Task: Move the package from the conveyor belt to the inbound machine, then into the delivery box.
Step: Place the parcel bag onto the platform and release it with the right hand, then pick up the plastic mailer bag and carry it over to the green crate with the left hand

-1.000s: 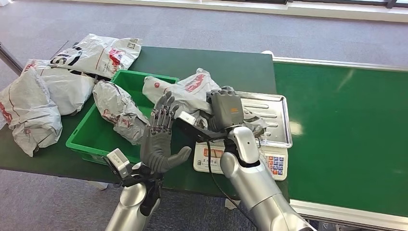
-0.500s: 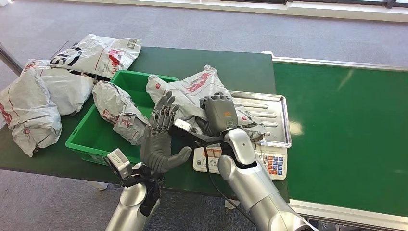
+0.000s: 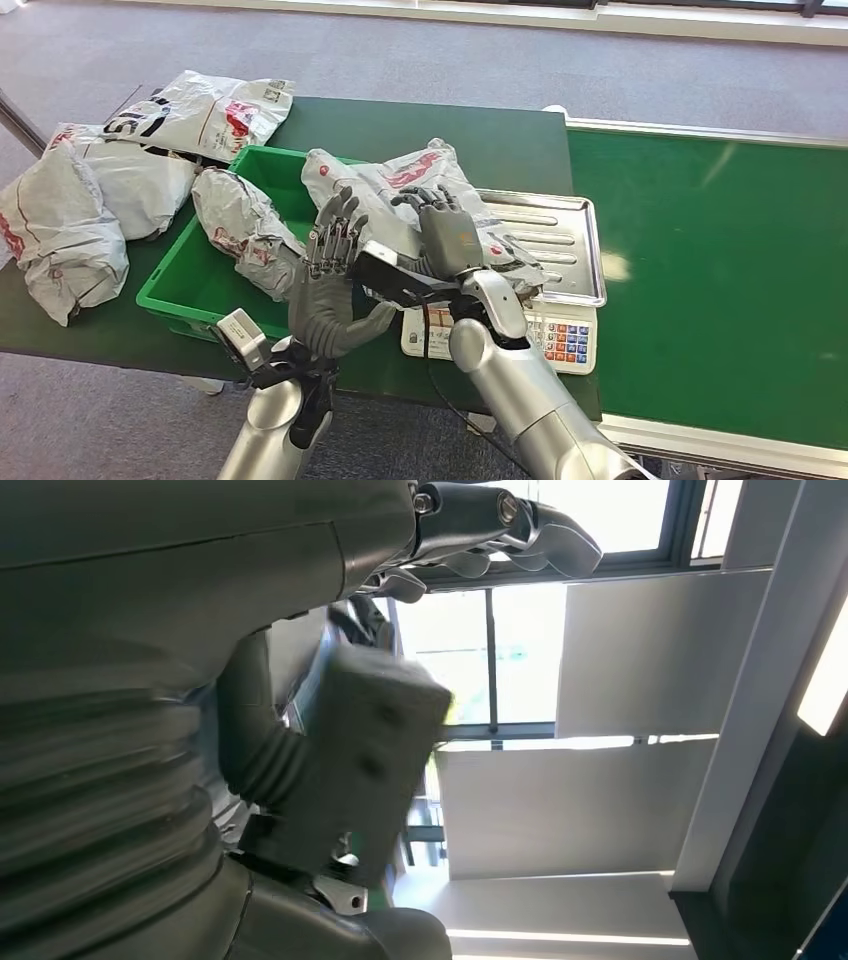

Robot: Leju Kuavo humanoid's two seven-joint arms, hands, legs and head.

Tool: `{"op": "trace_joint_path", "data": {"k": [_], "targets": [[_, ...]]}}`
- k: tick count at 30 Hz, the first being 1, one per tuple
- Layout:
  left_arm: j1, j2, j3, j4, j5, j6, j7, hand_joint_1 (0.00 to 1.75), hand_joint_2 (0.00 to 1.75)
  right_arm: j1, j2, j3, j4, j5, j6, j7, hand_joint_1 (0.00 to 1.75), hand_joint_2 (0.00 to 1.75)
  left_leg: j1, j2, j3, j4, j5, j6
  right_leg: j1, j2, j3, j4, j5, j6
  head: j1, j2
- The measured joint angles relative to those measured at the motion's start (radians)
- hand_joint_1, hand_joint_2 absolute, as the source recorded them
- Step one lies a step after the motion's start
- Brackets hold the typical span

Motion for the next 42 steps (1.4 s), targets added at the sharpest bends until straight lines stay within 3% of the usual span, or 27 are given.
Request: {"op": "trace_joint_path", "data": {"k": [4,12,18,20,21,23,25,27,29,34,42], "targets": [[0.001,0.001,0.002,0.0,-0.002,-0.003,-0.006,0.0,1.75,0.015,-0.014,-0.053,-0.101,-0.327,0.299,-0.15,0.0,0.0,0.0,-0.001,0.0,0.0,0.0,0.0,0.0,0.0,0.0,0.0,0.0,0.0,0.0,0.0],[0.004,0.001,0.006,0.001,-0.015,-0.021,-0.015,0.0,1.75,0.051,-0.046,-0.114,-0.234,-0.504,0.473,-0.21,0.0,0.0,0.0,-0.001,-0.001,0.0,0.0,0.0,0.0,-0.001,0.0,0.0,0.0,0.0,0.0,0.0],[0.003,0.001,0.007,0.005,-0.025,-0.035,-0.015,0.0,1.75,0.084,-0.059,-0.153,-0.308,-0.815,0.779,-0.255,0.0,0.0,0.0,-0.001,0.0,0.0,0.0,0.0,0.0,-0.001,0.0,0.0,0.0,0.0,0.0,0.0],[0.003,0.001,0.008,0.009,-0.039,-0.032,-0.015,0.0,1.75,0.097,-0.064,-0.166,-0.347,-0.889,0.836,-0.263,0.0,0.0,0.0,-0.001,0.0,0.0,0.0,0.0,0.0,-0.001,0.0,0.0,0.0,0.0,0.0,0.0],[0.003,0.002,0.008,0.011,-0.062,-0.015,-0.013,0.0,1.75,0.105,-0.067,-0.171,-0.371,-0.896,0.836,-0.276,0.0,0.0,0.0,-0.001,0.0,0.0,0.0,0.0,0.0,-0.001,0.0,0.0,0.0,0.0,0.0,0.0],[0.001,0.003,0.008,0.013,-0.199,0.088,0.014,0.0,1.75,0.13,-0.074,-0.18,-0.439,-0.845,0.767,-0.326,0.0,0.87,0.0,-0.001,0.0,0.0,0.0,0.0,0.0,-0.001,0.0,0.0,0.0,0.0,0.0,0.0],[-0.01,0.009,0.008,0.018,-0.458,0.252,0.074,0.0,1.75,0.174,-0.084,-0.184,-0.544,-0.747,0.643,-0.373,0.0,1.75,0.0,-0.002,-0.001,0.0,0.0,0.0,0.0,-0.001,-0.001,0.0,0.0,0.0,0.0,0.0],[-0.035,0.021,0.006,0.03,-0.729,0.363,0.143,0.0,1.75,0.224,-0.096,-0.187,-0.668,-0.651,0.514,-0.4,0.0,1.75,0.0,-0.002,-0.001,0.0,0.0,0.0,0.0,-0.002,-0.001,0.0,0.0,0.0,0.0,0.0],[-0.064,0.033,0.004,0.048,-0.879,0.396,0.185,0.0,1.75,0.267,-0.108,-0.188,-0.78,-0.587,0.417,-0.415,0.0,1.75,0.0,-0.002,-0.001,0.0,-0.001,0.0,0.0,-0.002,-0.001,0.0,0.0,0.0,0.0,0.0],[-0.106,0.048,0.004,0.08,-0.92,0.401,0.201,0.0,1.75,0.326,-0.131,-0.188,-0.938,-0.56,0.371,-0.417,0.0,1.75,0.0,0.0,0.0,0.0,-0.002,0.0,0.0,0.0,-0.001,0.0,0.0,0.0,0.0,0.0],[-0.119,0.054,0.002,0.101,-0.925,0.401,0.201,0.0,1.75,0.344,-0.145,-0.188,-1.002,-0.558,0.366,-0.418,0.0,1.75,0.0,0.0,0.0,0.0,-0.001,0.0,0.0,0.0,0.0,0.0,0.0,0.0,0.0,0.0]]}}
